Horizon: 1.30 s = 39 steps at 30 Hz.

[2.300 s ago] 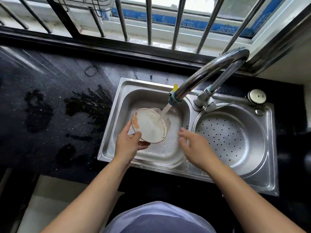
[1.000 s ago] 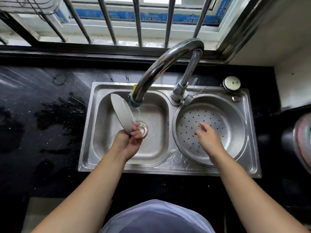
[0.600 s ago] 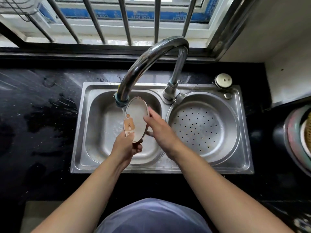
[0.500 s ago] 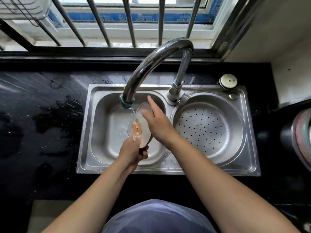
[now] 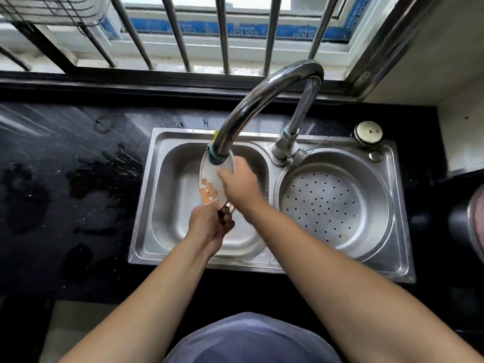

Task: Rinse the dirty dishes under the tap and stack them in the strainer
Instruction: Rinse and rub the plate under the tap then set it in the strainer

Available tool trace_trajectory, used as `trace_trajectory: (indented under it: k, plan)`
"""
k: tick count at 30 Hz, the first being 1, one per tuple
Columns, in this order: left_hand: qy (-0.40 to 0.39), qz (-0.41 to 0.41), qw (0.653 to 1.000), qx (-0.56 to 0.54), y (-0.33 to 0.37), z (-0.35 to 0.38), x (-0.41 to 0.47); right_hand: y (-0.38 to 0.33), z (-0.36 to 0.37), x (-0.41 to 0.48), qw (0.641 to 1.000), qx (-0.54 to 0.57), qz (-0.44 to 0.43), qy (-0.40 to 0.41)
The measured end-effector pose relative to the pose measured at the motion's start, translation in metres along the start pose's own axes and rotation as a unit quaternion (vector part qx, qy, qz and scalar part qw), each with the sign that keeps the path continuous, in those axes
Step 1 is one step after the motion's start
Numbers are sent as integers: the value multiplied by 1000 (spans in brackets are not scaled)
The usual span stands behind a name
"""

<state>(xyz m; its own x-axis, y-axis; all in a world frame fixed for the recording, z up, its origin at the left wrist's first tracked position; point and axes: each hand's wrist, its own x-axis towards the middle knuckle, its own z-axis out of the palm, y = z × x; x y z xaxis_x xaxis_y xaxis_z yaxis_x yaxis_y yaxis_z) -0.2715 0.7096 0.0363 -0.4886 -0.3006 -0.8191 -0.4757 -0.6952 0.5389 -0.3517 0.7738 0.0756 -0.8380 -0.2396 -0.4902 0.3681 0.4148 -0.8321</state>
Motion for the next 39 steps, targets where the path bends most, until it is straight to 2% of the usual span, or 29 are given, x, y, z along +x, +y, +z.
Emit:
trace_trajectory:
  k: [3, 6, 7, 9, 11, 13, 15, 18, 20, 25, 29, 32, 35, 39]
  plan:
    - [19, 93, 992, 83, 9, -9, -5, -10, -15, 13, 996, 41, 15, 72]
    - [64, 198, 963, 173, 19, -27, -3, 13, -26, -1, 998, -12, 34, 59]
    - [76, 236, 942, 225, 21, -31, -2, 25, -29, -5, 996, -2, 72, 49]
    - [67, 291, 904, 307, 28, -34, -7, 48, -31, -14, 977, 108, 185, 2]
    - [14, 289, 903, 318, 29, -30, -11, 66, -36, -23, 935, 209, 282, -54]
    - [-43, 248, 912, 323, 23, -21, -14, 81, -45, -32, 898, 248, 348, -103]
    - [-74, 217, 896, 380, 13, -10, -17, 97, -62, -38, 863, 296, 385, -140]
    - [-79, 199, 873, 437, -8, 5, -14, 114, -97, -46, 821, 363, 420, -133]
    - [-77, 215, 871, 435, -19, 19, -14, 125, -118, -55, 819, 366, 429, -102]
    - [-110, 237, 844, 469, -40, 66, -10, 149, -150, -65, 848, 343, 403, -18]
    - [-104, 247, 801, 536, -54, 100, 5, 161, -161, -55, 878, 281, 382, 69]
    - [-101, 243, 764, 589, -65, 114, 15, 171, -170, -41, 886, 247, 372, 122]
    - [-106, 222, 743, 623, -78, 117, 20, 180, -174, -27, 885, 248, 374, 125]
    - [-68, 208, 768, 601, -90, 118, 22, 187, -163, -11, 861, 302, 403, 73]
